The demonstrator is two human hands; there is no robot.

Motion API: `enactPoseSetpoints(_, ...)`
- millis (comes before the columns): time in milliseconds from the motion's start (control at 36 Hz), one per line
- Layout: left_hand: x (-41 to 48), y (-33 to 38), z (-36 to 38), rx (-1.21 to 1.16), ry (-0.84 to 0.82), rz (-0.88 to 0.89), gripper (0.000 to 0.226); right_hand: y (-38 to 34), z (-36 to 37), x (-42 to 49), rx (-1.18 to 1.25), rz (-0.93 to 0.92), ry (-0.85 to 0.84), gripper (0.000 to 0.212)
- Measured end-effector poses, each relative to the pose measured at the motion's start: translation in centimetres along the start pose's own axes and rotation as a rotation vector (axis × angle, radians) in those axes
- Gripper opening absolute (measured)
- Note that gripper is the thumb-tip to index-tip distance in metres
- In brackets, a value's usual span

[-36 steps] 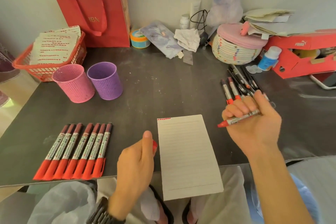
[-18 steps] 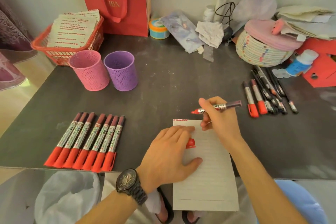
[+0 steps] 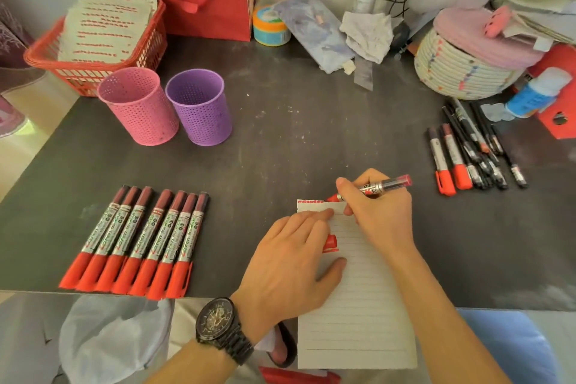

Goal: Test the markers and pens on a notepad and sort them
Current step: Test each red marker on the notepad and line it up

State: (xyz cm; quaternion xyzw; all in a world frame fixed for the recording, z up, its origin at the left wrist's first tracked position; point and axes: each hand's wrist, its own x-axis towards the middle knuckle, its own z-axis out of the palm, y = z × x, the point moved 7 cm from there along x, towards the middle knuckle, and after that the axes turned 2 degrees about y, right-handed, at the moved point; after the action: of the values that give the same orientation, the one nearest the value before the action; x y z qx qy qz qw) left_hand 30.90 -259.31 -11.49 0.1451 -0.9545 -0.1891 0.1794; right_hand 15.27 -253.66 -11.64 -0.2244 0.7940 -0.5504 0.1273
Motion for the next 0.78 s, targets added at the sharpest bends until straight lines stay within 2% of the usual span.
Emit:
enactPoseSetpoints(167, 0.07, 0.04, -0.15, 0.023, 0.032, -0.002, 0.027, -0.05, 0.05, 0.05, -0.022, -0.015, 0.014, 0.028)
enactPoseSetpoints(778, -0.02, -0.08, -0.04, 0.036, 0.046, -0.012, 0.026, -0.52, 0.03, -0.17, -0.042, -0.042, 0.01, 0.028)
